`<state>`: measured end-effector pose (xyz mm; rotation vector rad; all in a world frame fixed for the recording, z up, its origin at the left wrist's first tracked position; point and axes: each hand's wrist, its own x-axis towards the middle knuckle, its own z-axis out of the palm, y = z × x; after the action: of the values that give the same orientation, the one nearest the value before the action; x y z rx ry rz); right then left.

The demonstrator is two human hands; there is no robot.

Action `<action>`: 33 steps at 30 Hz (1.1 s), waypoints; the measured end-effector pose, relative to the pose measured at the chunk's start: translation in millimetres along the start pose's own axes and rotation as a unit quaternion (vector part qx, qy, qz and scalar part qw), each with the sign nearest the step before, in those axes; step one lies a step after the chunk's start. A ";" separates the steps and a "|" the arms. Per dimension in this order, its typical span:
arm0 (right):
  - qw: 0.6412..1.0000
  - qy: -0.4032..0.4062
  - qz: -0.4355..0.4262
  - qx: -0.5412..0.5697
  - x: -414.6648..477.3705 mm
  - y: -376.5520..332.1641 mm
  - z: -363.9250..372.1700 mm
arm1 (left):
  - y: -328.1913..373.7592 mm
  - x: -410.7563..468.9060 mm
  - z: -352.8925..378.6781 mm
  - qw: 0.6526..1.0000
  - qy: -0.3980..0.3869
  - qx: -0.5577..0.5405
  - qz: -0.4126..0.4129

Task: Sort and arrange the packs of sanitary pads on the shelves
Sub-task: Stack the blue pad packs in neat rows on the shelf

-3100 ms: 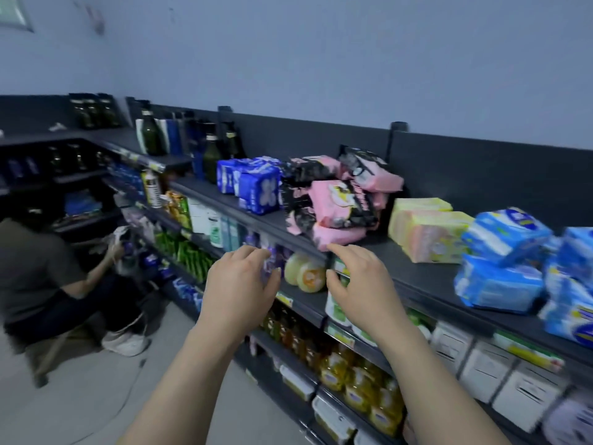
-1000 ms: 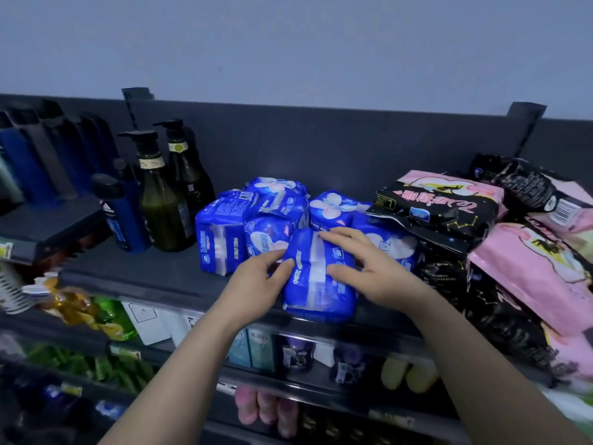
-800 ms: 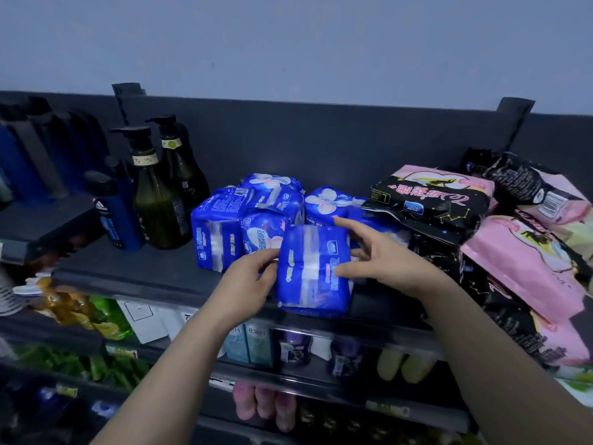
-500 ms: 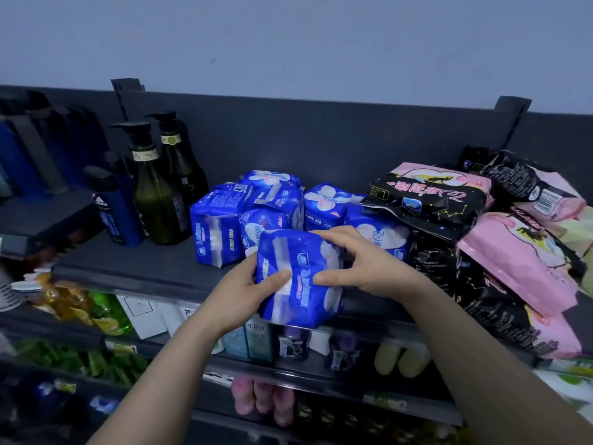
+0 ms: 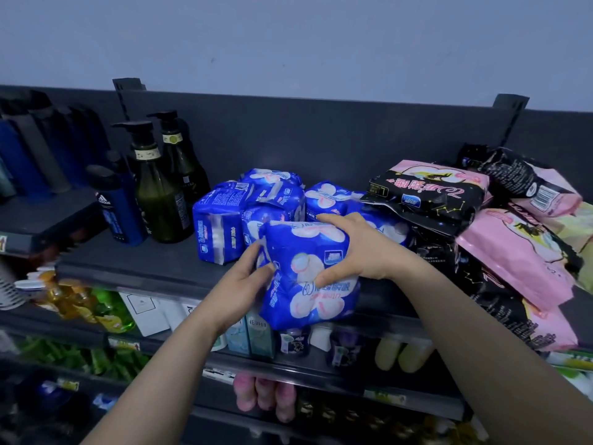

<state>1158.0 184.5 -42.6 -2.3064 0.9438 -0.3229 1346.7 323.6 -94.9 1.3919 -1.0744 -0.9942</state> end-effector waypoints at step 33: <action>0.964 0.068 0.149 -0.208 -12.8 7.3 -1.9 | 52.8 95.1 -25.3 0.917 0.208 0.321 0.112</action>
<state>1144.0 188.5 -45.6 -2.4820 1.5308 -0.1665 1390.2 236.1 -40.8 1.8439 -1.2449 -0.1407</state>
